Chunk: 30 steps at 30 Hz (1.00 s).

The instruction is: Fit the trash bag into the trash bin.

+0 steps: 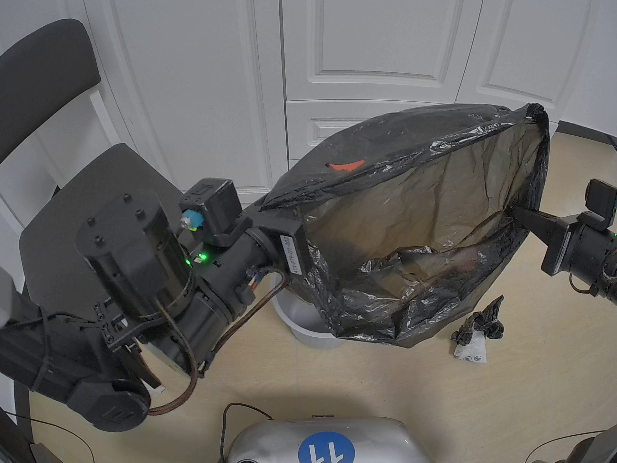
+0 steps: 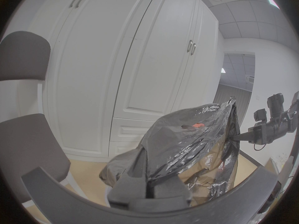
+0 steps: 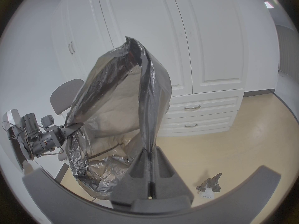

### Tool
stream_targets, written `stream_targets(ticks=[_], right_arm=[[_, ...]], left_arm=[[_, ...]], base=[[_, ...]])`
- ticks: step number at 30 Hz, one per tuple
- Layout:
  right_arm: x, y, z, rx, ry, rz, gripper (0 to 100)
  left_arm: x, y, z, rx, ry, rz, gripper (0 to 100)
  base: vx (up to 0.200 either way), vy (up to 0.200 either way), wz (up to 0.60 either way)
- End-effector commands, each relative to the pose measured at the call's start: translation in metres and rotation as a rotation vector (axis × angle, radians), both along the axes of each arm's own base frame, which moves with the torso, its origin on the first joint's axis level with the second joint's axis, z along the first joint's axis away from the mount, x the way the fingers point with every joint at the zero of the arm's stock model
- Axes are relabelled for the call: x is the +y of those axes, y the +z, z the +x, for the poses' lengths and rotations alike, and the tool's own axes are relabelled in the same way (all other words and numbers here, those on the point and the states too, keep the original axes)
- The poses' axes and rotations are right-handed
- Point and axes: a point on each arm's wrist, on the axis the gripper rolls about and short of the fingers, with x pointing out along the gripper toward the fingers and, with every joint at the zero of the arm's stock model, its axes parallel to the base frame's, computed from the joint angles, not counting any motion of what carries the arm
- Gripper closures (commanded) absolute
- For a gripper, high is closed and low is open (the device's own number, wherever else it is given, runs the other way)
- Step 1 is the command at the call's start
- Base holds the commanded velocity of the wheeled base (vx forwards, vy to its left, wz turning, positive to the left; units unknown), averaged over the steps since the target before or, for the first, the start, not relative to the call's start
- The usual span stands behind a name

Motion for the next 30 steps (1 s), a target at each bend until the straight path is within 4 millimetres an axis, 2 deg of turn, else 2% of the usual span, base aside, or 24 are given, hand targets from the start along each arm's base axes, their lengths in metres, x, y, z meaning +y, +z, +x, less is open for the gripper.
stream_targets(ticks=[1, 16, 19, 26, 30], right_arm=[[-0.005, 0.004, -0.001, -0.019, -0.022, 0.005, 100], [-0.008, -0.005, -0.001, -0.014, -0.041, -0.061, 100], [-0.007, -0.005, -0.001, -0.014, -0.035, -0.061, 100], [0.001, -0.014, -0.007, 0.007, 0.028, -0.086, 100], [0.004, -0.018, -0.011, 0.009, 0.051, -0.104, 100]], left_arm=[[-0.015, -0.022, 0.015, 0.017, 0.003, 0.009, 100], [-0.018, -0.04, 0.039, 0.028, 0.043, 0.01, 100], [-0.02, -0.039, 0.043, 0.023, 0.049, -0.012, 100], [-0.017, -0.038, 0.067, -0.03, 0.098, -0.074, 100], [-0.015, -0.04, 0.071, -0.031, 0.109, -0.074, 100]], base=[[0.0, 0.0, 0.0], [0.0, 0.0, 0.0], [0.0, 0.0, 0.0], [0.0, 0.0, 0.0], [0.0, 0.0, 0.0]])
